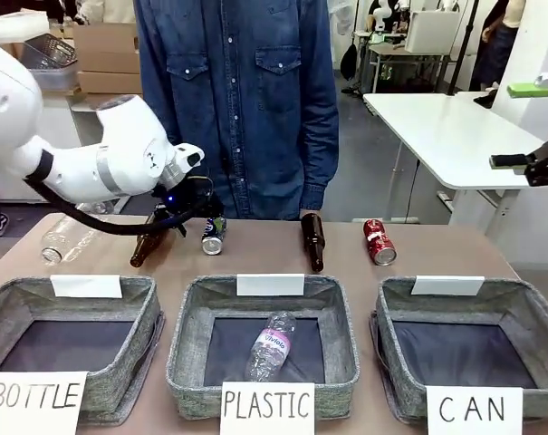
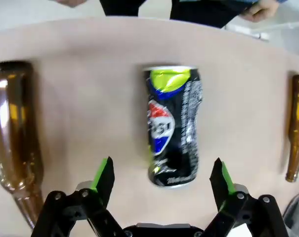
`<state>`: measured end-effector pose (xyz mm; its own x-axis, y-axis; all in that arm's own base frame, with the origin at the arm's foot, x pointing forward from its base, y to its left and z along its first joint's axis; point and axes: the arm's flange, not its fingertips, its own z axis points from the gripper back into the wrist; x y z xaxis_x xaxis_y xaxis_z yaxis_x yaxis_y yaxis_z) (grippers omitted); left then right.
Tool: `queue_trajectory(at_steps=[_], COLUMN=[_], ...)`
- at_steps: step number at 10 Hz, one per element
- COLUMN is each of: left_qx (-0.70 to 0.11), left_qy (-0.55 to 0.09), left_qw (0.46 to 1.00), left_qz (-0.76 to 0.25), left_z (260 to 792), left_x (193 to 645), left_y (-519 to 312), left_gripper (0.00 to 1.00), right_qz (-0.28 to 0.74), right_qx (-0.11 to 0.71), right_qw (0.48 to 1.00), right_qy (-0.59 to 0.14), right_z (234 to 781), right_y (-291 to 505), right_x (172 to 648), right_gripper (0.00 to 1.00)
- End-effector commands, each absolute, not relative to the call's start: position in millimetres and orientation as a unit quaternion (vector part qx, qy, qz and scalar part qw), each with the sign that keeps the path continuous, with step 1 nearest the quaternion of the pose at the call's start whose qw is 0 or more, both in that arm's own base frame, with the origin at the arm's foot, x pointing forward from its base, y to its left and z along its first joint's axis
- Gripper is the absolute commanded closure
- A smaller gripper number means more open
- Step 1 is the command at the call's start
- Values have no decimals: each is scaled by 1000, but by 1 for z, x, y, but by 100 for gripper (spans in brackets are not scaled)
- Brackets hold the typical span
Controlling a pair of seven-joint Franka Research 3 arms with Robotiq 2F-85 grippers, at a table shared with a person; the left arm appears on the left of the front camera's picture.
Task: Sort the can waste into the basket.
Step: Pick up the can waste from the table and place it in the right Fabric basket.
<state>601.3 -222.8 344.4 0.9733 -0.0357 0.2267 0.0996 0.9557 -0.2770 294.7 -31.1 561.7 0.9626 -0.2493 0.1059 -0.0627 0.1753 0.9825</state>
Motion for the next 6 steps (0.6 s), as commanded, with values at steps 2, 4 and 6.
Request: queue_trajectory(at_steps=[2, 4, 6], left_qx=[-131, -117, -96], left_qy=[-101, -94, -96], left_qw=[986, 989, 991], left_qz=[-16, -11, 0], left_z=[346, 334, 327], left_x=[632, 636, 637], left_y=[-251, -261, -263], left_gripper=[0, 0, 0], right_qz=[-56, -56, -56], right_qx=[647, 647, 647], right_qw=[749, 749, 749], right_qy=[-130, -130, -130], right_z=[564, 564, 564], right_y=[-30, -30, -30], right_x=[298, 298, 298], right_gripper=[0, 0, 0])
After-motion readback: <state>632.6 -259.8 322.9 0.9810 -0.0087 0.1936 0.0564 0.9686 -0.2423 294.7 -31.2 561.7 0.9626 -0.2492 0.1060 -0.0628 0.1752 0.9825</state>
